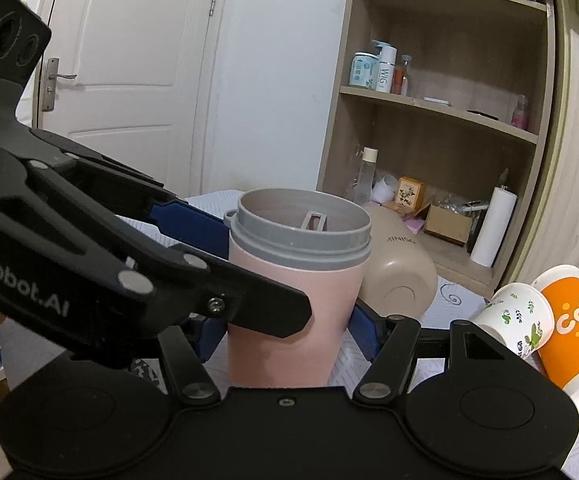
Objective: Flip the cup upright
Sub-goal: 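Lower the upright pink cup onto the cloth with the left gripper, then open the left gripper and pull it back from the pink cup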
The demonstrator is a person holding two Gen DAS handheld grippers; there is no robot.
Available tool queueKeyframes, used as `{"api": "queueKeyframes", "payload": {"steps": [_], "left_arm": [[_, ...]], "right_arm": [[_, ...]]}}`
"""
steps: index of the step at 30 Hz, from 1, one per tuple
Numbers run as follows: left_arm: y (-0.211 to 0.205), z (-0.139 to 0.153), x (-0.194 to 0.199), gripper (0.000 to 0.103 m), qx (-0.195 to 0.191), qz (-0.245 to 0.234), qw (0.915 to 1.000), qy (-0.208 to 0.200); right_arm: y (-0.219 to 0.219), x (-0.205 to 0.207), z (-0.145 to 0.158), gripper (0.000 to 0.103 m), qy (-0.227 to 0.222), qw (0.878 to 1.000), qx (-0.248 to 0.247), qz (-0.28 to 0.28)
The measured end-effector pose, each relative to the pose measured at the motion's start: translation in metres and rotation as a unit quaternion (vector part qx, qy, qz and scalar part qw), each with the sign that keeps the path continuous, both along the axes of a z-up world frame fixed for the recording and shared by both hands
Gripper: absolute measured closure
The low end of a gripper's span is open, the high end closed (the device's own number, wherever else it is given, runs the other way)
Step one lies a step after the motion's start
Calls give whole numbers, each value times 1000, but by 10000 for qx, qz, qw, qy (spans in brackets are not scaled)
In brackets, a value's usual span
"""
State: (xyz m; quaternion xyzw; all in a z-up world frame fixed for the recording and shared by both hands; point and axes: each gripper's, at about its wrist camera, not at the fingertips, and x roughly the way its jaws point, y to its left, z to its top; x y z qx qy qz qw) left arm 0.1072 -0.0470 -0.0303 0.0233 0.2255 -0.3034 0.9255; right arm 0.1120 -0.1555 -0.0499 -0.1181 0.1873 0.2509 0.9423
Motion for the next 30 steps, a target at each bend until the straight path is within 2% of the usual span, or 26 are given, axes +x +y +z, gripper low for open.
{"api": "queueKeyframes", "payload": {"steps": [5, 10, 14, 17, 20, 25, 30], "left_arm": [[-5, 1, -5, 45, 72, 33, 10000, -57], [-3, 2, -6, 43, 40, 70, 9999, 63], [1, 1, -11, 42, -120, 106, 9997, 178], [4, 2, -16, 42, -195, 193, 9994, 191], [10, 4, -22, 42, -344, 282, 9986, 270], [10, 10, -42, 39, 33, 593, 9979, 262], [16, 22, -67, 39, 68, 1009, 9947, 175]], "right_arm": [[-2, 0, 0, 30, 60, 9999, 78, -40], [-6, 1, -1, 27, 170, 9996, 183, -109], [-9, -5, 1, 24, 193, 9993, 291, -98], [-5, -12, -1, 24, 145, 9998, 38, -142], [-8, -21, 0, 24, 112, 9996, 39, -256], [-18, -40, 11, 24, 86, 9981, 260, -548], [-26, -61, 28, 24, 78, 9945, 476, -925]]}}
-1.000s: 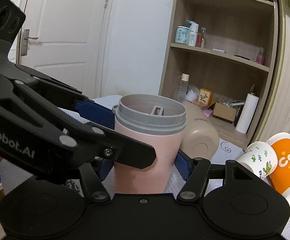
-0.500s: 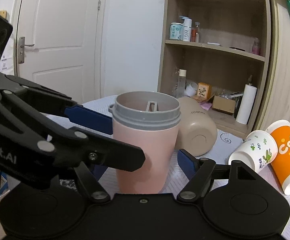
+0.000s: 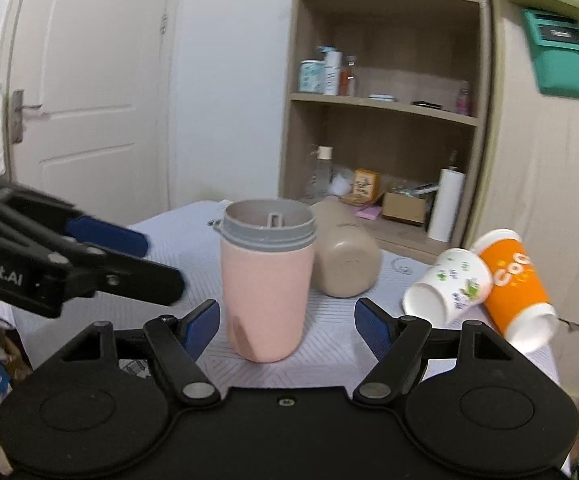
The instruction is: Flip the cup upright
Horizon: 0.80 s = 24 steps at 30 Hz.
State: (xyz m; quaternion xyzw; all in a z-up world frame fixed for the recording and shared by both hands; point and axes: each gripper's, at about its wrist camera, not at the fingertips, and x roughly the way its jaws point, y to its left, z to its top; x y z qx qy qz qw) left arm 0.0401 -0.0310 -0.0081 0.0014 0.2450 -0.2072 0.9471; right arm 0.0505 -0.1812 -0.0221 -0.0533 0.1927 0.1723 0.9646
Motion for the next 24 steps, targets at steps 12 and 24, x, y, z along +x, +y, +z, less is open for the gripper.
{"api": "queueKeyframes", "payload": {"steps": [12, 24], "left_arm": [[23, 23, -48, 30, -199, 766, 9966, -212], [23, 30, -62, 26, 54, 1093, 9939, -136]], "right_arm": [[0, -65, 40, 24, -436, 9969, 253, -603], [-10, -83, 50, 20, -249, 9932, 207, -1116]]}}
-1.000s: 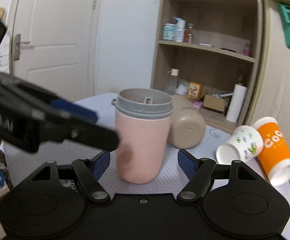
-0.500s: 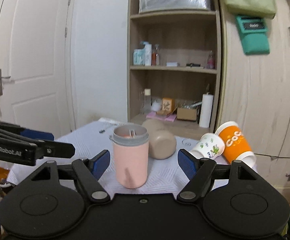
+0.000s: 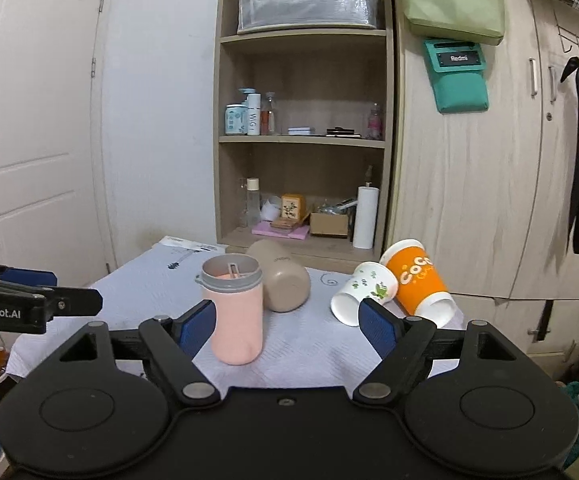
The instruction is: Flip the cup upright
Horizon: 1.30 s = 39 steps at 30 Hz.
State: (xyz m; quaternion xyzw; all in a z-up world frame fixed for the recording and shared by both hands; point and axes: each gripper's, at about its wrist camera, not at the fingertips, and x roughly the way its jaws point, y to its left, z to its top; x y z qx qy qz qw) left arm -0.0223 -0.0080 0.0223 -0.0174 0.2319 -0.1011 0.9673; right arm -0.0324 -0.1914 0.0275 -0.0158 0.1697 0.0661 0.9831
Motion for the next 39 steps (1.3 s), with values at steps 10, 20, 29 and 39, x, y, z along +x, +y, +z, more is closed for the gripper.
{"api": "queueKeyframes", "payload": {"steps": [10, 20, 29, 39], "left_arm": [[-2, 0, 3, 12, 56, 34, 10000, 45], [-1, -3, 3, 0, 145, 129, 9997, 145], [-3, -3, 6, 0, 232, 264, 9988, 345], [-4, -5, 9, 0, 331, 372, 9972, 553]], "right_arm": [[-5, -2, 3, 2, 61, 9996, -16, -271], [3, 1, 1, 0, 174, 9985, -172, -492], [0, 5, 0, 0, 317, 9967, -114, -745], [1, 7, -1, 0, 401, 9954, -122, -860]]}}
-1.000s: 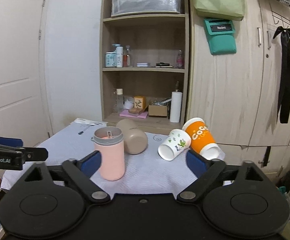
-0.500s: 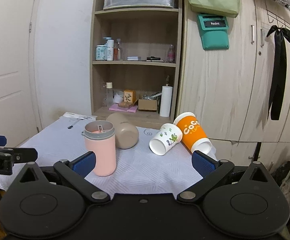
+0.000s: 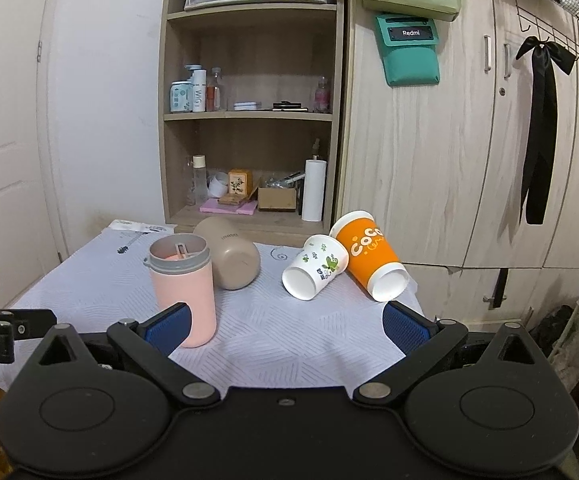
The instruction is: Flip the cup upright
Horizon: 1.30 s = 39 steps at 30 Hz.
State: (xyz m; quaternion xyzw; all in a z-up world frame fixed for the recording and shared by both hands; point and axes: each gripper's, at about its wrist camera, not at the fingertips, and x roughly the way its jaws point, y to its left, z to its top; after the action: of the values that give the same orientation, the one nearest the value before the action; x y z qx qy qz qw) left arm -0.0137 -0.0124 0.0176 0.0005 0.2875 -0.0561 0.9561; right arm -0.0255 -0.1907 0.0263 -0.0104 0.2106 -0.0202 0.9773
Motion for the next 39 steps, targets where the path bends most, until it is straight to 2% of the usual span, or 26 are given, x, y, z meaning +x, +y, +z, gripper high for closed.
{"api": "queueKeyframes", "payload": {"steps": [6, 19, 30, 39], "left_arm": [[-3, -3, 4, 0, 126, 40, 9997, 223], [-4, -8, 11, 0, 280, 125, 9986, 438], [1, -6, 5, 0, 169, 165, 9994, 261], [1, -4, 2, 0, 307, 274, 9991, 44]], "right_arm": [[-1, 3, -2, 0, 117, 9999, 53, 14], [0, 7, -6, 0, 202, 9998, 16, -28], [0, 5, -7, 0, 179, 9998, -17, -34], [1, 5, -7, 0, 184, 9998, -32, -42]]}}
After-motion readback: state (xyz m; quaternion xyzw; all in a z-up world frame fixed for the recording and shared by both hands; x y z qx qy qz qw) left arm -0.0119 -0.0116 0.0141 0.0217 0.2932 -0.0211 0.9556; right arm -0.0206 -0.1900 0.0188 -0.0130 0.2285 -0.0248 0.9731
